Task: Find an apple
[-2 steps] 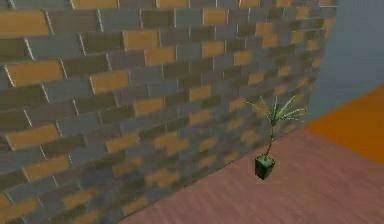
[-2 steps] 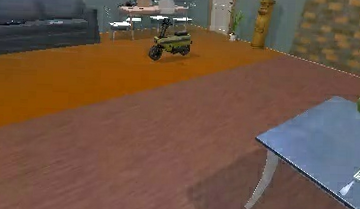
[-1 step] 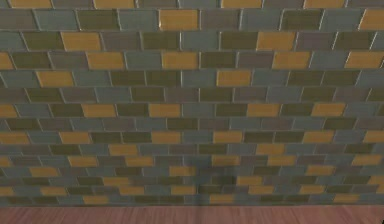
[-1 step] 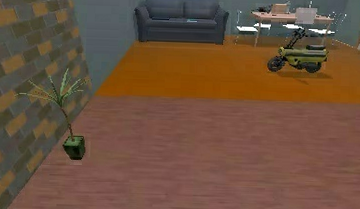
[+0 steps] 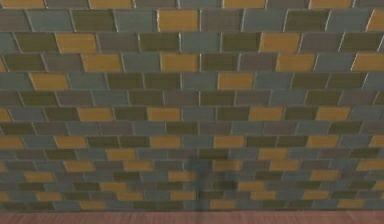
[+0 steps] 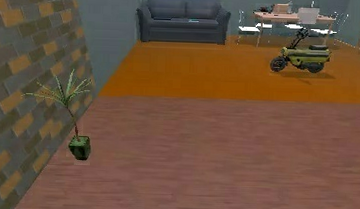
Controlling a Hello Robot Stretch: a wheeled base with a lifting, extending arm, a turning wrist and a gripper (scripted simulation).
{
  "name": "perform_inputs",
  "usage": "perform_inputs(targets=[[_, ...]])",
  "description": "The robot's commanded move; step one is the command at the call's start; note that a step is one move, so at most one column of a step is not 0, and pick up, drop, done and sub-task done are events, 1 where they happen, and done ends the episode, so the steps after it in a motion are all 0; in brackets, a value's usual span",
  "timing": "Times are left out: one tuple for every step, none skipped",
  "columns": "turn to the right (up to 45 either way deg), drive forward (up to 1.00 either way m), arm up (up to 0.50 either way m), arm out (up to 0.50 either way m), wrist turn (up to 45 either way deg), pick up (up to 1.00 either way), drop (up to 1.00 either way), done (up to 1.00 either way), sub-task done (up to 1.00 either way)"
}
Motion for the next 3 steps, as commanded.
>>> perform_inputs(targets=[[45.0, 0.00, 0.00, 0.00, 0.0, 0.00, 0.00, 0.00, 0.00], [39.0, 0.00, 0.00, 0.00, 0.0, 0.00, 0.00, 0.00, 0.00], [0.0, 0.15, 0.00, 0.00, 0.0, 0.00, 0.00, 0.00, 0.00]])
